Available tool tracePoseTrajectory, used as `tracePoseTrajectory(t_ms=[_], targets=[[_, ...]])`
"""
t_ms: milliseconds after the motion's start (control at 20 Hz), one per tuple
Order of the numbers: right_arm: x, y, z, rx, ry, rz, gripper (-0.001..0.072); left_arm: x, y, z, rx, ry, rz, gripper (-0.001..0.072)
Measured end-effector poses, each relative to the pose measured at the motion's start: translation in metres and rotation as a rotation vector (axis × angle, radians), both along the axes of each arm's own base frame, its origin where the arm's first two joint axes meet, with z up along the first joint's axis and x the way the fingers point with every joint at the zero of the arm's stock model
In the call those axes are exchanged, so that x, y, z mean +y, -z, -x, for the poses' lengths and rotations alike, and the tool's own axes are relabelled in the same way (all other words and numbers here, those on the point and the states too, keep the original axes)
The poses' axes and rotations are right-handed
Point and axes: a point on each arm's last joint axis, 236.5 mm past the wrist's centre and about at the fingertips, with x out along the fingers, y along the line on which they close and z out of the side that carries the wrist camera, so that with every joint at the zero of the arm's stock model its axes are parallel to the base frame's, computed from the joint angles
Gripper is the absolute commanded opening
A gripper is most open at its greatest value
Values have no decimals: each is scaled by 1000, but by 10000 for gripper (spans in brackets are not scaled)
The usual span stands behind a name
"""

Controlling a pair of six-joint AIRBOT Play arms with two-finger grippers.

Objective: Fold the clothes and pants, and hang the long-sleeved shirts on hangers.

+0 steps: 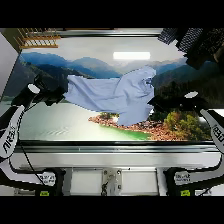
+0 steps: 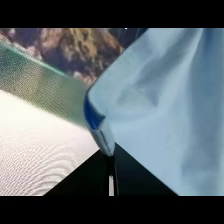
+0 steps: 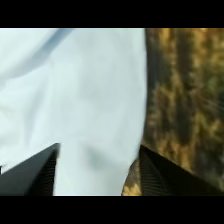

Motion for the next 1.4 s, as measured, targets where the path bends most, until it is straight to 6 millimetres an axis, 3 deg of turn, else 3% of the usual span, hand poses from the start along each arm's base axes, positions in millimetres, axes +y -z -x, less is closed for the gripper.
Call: tracePoseTrajectory(t_ms=[50, 100, 250, 400, 550, 700, 850, 950, 1000, 1100, 1200, 1300, 1400], targets=[[1, 2, -3, -8, 4, -7, 71, 0, 0, 0, 0, 0, 0, 7], [3, 4, -4, -14, 3, -12, 14, 0, 0, 1, 3, 2, 1, 7], [5, -3, -10, -57, -31, -7, 13, 3, -5, 1, -5, -2, 0, 6], [3, -48, -23, -166, -112, 39, 13, 17, -46, -7, -97, -29, -18, 7], [-6, -144, -45, -376, -188, 150, 13, 36, -146, -21, -317, -40, -76, 7], [-10, -282, -45, -669, -204, 275, 14, 40, -287, -10, -599, -22, -161, 7], [-7, -418, -5, -973, -164, 392, 14, 30, -426, 41, -891, -4, -261, 7], [-4, -496, 41, -1169, -110, 458, 13, 18, -498, 92, -1062, 5, -327, 7], [-2, -525, 64, -1249, -85, 486, 14, 10, -529, 120, -1140, 7, -357, 7], [2, -570, 110, -1381, -48, 530, 13, -3, -569, 171, -1260, 9, -398, 7], [7, -598, 150, -1477, -22, 562, 14, -13, -594, 214, -1358, 1, -430, 7], [10, -615, 180, -1536, 6, 577, 13, -19, -608, 246, -1436, -19, -447, 6], [9, -621, 195, -1547, 34, 584, 13, -20, -608, 259, -1465, -36, -444, 6]])
